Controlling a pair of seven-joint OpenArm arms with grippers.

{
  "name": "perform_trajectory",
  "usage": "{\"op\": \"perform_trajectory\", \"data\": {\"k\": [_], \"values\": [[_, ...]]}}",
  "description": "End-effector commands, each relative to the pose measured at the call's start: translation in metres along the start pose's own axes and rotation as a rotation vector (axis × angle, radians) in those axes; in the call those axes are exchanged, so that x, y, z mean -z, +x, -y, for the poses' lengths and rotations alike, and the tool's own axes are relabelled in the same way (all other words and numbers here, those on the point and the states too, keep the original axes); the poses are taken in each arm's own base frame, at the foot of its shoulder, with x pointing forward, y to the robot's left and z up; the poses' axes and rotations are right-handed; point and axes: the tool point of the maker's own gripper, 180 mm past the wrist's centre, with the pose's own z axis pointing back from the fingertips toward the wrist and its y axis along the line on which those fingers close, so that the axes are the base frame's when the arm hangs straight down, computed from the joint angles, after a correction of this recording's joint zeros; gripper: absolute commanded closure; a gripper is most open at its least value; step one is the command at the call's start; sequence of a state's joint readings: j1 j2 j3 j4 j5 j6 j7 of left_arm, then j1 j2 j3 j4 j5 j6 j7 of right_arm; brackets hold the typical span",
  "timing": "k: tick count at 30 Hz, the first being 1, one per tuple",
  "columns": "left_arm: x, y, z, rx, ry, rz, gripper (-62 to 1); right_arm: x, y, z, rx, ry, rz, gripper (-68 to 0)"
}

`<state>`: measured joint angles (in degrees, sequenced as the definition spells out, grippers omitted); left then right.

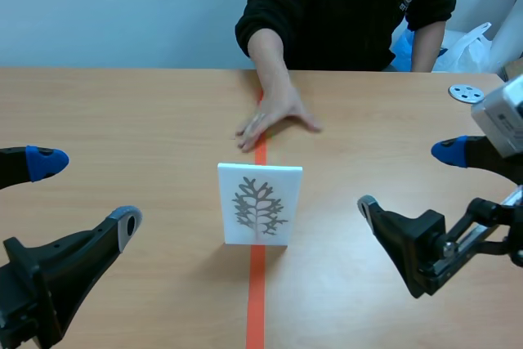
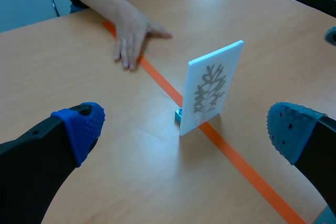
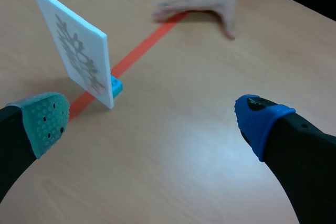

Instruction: Sort the leaf by its shape. The table is split by an orange tape line. A compound leaf with several leaflets goes to the left side, a simple leaf with one blade goes to the right side. Return to the home posture when a red brick is placed on the table.

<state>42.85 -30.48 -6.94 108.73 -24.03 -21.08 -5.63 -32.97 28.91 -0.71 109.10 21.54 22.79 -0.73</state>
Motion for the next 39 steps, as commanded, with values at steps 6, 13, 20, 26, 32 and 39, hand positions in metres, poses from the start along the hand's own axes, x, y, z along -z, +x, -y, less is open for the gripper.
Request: {"op": "perform_trajectory", "data": {"k": [6,13,20,26,32,39], "values": [[0.001,0.009,0.001,0.000,0.000,0.033,-62.3,0.022,-0.006,-0.003,0.003,0.047,0.011,-67.9],[0.001,0.009,0.001,0.000,0.000,0.033,-62.3,0.045,-0.016,-0.015,-0.003,0.121,0.013,-67.9],[0.001,0.009,0.001,0.000,0.000,0.033,-62.3,0.065,-0.019,-0.034,-0.114,0.206,0.023,-67.9],[0.001,0.009,0.001,0.003,-0.001,0.031,-62.3,0.089,-0.023,-0.036,-0.152,0.222,0.041,-67.9],[0.001,0.009,0.001,0.003,-0.001,0.031,-62.3,0.119,-0.028,-0.047,-0.091,0.248,0.064,-67.9],[0.001,0.009,0.001,0.003,-0.001,0.031,-62.3,0.140,-0.039,-0.077,-0.054,0.313,0.045,-67.9]]}}
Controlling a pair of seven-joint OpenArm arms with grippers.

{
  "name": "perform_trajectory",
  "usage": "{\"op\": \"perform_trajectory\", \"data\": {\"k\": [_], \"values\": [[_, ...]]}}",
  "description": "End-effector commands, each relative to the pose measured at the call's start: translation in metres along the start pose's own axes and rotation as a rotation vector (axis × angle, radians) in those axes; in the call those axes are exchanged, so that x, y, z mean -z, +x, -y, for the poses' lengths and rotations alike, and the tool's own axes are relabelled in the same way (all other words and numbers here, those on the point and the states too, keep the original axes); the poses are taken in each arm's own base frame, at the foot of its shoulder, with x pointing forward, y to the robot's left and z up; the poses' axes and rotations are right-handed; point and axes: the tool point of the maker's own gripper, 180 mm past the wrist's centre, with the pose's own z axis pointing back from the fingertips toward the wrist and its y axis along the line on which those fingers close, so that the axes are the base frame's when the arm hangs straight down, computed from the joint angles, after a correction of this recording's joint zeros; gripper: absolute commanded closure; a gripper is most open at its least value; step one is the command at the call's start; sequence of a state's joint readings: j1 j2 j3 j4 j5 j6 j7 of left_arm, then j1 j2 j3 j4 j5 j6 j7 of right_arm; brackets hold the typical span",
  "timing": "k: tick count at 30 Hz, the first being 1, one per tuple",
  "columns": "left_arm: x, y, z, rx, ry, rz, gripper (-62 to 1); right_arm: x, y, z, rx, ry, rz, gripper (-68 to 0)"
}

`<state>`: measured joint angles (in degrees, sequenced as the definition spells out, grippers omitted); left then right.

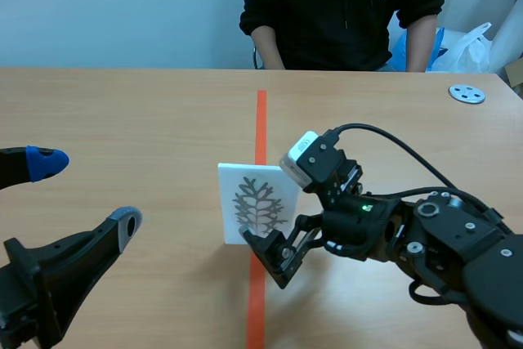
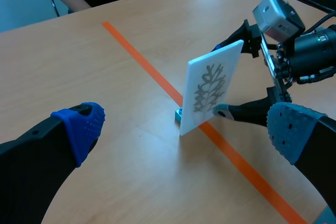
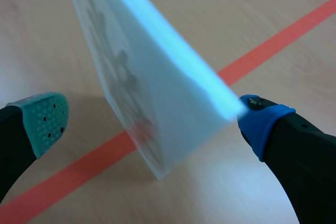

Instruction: Sort the leaf by its shape. The table is split by an orange tape line. A compound leaf with several leaflets goes to the left side, a simple leaf with one blade goes to the right side. Return to the home posture when a red brick is placed on the table.

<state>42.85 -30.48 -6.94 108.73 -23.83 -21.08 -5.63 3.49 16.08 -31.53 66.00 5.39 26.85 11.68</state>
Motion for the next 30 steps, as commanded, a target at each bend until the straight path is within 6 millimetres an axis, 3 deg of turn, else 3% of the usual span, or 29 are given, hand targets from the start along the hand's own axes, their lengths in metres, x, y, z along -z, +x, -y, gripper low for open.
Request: {"op": "perform_trajectory", "data": {"k": [1,3,9,13,15,22,27,30], "values": [[0.001,0.009,0.001,0.000,0.000,0.033,-62.3,0.003,0.013,0.001,-0.010,-0.001,0.039,-67.9],[0.001,0.009,0.001,0.000,0.000,0.033,-62.3,0.008,0.008,-0.007,-0.015,0.016,0.025,-67.7],[0.001,0.009,0.001,0.000,0.000,0.033,-62.3,0.014,0.001,-0.021,-0.016,0.041,0.011,-52.0],[0.001,0.009,0.001,0.000,0.000,0.033,-62.3,0.013,0.000,-0.021,-0.018,0.040,0.004,-35.8],[0.001,0.009,0.001,0.000,0.000,0.033,-62.3,0.012,-0.001,-0.020,-0.019,0.040,0.003,-30.9],[0.001,0.009,0.001,0.000,0.000,0.033,-62.3,0.012,-0.001,-0.017,-0.021,0.022,0.005,-20.2],[0.001,0.009,0.001,-0.001,0.000,0.033,-62.3,0.012,0.000,-0.015,-0.023,0.010,0.009,-19.2],[0.001,0.009,0.001,-0.001,0.000,0.033,-62.3,0.012,0.001,-0.014,-0.026,0.000,0.017,-14.5]]}}
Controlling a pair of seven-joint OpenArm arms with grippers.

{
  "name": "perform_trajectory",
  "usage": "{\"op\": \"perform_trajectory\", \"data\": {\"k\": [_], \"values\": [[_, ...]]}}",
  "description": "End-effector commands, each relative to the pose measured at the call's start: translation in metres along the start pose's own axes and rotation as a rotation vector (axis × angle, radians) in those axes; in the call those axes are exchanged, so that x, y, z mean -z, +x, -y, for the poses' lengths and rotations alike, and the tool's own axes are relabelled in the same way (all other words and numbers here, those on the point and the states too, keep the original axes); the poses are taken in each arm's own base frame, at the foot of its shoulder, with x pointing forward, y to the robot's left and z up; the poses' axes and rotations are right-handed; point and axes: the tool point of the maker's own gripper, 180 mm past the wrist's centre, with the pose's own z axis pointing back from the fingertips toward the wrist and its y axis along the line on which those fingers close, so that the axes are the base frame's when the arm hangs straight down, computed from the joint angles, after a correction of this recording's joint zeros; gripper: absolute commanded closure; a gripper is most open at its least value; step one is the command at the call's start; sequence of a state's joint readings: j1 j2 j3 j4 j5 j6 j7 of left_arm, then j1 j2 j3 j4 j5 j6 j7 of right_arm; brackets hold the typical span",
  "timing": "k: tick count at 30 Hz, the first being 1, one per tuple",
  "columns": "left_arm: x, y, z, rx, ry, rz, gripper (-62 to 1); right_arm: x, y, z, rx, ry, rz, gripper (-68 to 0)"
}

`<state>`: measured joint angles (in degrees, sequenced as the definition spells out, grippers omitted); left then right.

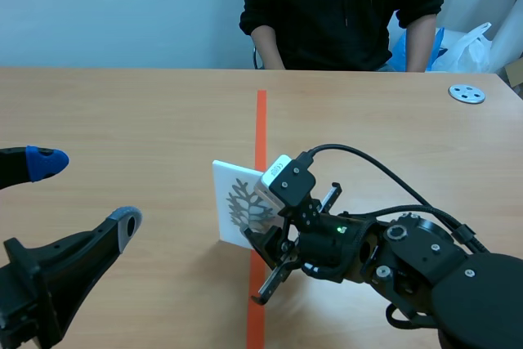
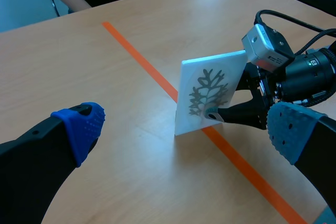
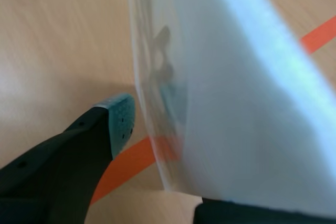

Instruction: Sort the leaf by its shape. The table is split by an orange tape line. A compound leaf with several leaflets goes to the left side, a simple leaf with one blade goes to the right side. Return to the home posture when a red brick is placed on the table.

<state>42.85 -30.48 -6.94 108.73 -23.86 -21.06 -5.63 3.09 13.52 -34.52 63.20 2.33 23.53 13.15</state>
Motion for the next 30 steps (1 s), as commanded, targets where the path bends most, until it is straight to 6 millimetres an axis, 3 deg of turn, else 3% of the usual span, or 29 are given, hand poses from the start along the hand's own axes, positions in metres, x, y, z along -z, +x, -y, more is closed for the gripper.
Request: {"op": "perform_trajectory", "data": {"k": [1,10,19,30], "values": [[0.001,0.009,0.001,0.000,0.000,0.033,-62.3,-0.001,0.011,0.009,-0.013,-0.014,0.034,-13.3],[0.001,0.009,0.001,0.000,0.000,0.033,-62.3,-0.001,0.014,0.009,-0.014,-0.014,0.048,-1.6],[0.001,0.009,0.001,0.000,0.000,0.033,-62.3,-0.004,0.023,0.012,-0.029,-0.017,0.085,-1.5],[0.001,0.009,0.001,0.000,0.000,0.033,-62.3,-0.042,0.053,0.077,-0.012,-0.190,0.159,-1.5]]}}
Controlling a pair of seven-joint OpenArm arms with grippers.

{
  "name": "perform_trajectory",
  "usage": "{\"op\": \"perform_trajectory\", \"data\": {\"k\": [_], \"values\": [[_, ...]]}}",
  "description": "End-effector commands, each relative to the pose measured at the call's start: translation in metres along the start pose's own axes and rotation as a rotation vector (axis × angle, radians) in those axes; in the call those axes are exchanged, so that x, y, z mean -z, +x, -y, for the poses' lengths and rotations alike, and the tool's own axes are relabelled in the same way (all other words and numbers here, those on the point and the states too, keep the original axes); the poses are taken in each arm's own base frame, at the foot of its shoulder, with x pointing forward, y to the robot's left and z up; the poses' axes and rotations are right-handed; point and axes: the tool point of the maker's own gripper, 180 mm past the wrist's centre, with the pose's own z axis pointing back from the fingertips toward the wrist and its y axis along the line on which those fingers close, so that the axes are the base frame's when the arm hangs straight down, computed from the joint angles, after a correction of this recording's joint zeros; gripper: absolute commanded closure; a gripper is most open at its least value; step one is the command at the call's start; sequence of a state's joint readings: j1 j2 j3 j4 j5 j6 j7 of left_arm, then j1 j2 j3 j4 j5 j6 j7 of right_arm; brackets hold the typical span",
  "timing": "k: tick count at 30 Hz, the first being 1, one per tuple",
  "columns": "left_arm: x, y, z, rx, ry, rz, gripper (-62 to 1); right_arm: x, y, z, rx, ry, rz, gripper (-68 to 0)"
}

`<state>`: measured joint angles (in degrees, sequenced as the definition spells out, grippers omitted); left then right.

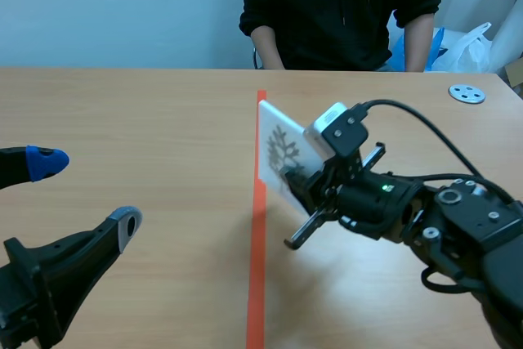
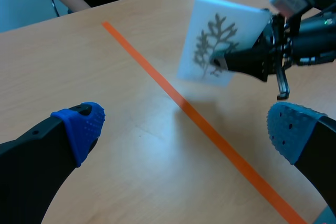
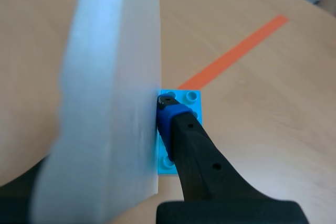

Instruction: Sort the leaf by its shape. The table is split by an orange tape line. A compound leaf with several leaflets goes to the left side, a simple leaf with one blade goes to the right side. Return to the home posture when a red brick is placed on the table.

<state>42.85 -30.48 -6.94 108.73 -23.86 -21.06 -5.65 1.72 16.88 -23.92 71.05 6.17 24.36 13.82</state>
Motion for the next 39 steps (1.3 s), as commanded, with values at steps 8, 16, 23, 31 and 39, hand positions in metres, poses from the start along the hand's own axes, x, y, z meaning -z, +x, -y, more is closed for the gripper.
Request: {"op": "perform_trajectory", "data": {"k": [8,16,23,31,39], "values": [[0.001,0.009,0.001,0.000,0.000,0.033,-62.3,-0.042,0.034,0.074,0.059,-0.212,0.075,-1.5],[0.001,0.009,0.001,0.000,-0.001,0.033,-62.3,-0.089,0.033,0.149,0.199,-0.468,0.089,-1.5],[0.001,0.009,0.001,-0.001,0.000,0.033,-62.3,-0.115,0.022,0.191,0.239,-0.673,0.046,-1.5],[0.001,0.009,0.001,-0.001,-0.001,0.033,-62.3,-0.118,0.000,0.219,0.292,-0.764,0.003,-1.5],[0.001,0.009,0.001,-0.001,-0.001,0.033,-62.3,-0.118,-0.030,0.251,0.371,-0.843,-0.041,-1.5]]}}
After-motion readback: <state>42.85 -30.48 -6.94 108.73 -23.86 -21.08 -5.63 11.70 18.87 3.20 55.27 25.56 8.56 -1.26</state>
